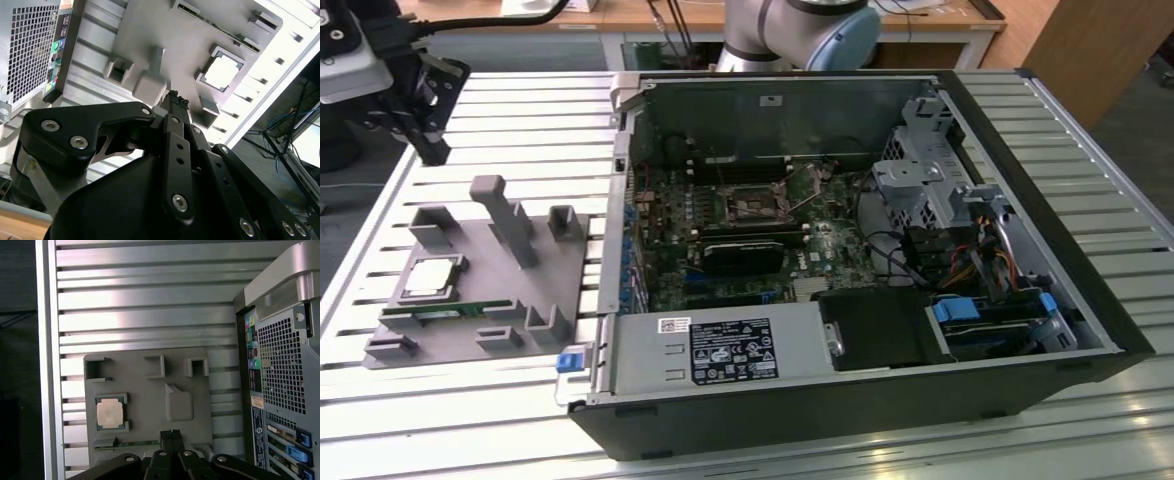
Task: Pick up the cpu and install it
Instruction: 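Reach for the cpu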
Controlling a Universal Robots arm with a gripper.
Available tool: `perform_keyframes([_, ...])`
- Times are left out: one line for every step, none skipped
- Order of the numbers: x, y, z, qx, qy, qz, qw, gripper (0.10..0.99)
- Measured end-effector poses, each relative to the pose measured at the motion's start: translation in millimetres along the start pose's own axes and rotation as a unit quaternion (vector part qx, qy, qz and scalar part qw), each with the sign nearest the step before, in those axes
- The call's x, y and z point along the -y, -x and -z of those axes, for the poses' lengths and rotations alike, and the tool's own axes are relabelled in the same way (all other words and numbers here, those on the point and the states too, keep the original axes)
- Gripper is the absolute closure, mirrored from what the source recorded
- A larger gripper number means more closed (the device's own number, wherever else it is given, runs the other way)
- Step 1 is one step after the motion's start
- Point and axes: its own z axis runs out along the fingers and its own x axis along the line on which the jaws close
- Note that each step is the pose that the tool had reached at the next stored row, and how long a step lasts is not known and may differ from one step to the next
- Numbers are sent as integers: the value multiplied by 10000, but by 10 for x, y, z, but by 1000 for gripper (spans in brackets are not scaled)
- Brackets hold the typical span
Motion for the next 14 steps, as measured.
perform_keyframes([1,-14,-1,0,0,0,10000,980])
perform_keyframes([2,-31,-1,0,0,0,10000,980])
perform_keyframes([3,-46,-2,0,0,0,10000,980])
perform_keyframes([4,-60,-3,0,0,0,10000,980])
perform_keyframes([5,-73,-4,0,0,0,10000,980])
perform_keyframes([7,-86,-5,0,0,0,10000,980])
perform_keyframes([8,-99,-5,0,0,0,10000,980])
perform_keyframes([9,-111,-5,0,0,0,10000,980])
perform_keyframes([9,-125,-6,0,0,-1,10000,980])
perform_keyframes([11,-138,-6,0,0,-1,10000,980])
perform_keyframes([12,-152,-8,0,0,0,10000,980])
perform_keyframes([13,-166,-8,0,0,0,10000,980])
perform_keyframes([14,-181,-9,0,0,0,10000,980])
perform_keyframes([15,-195,-10,0,0,0,10000,980])
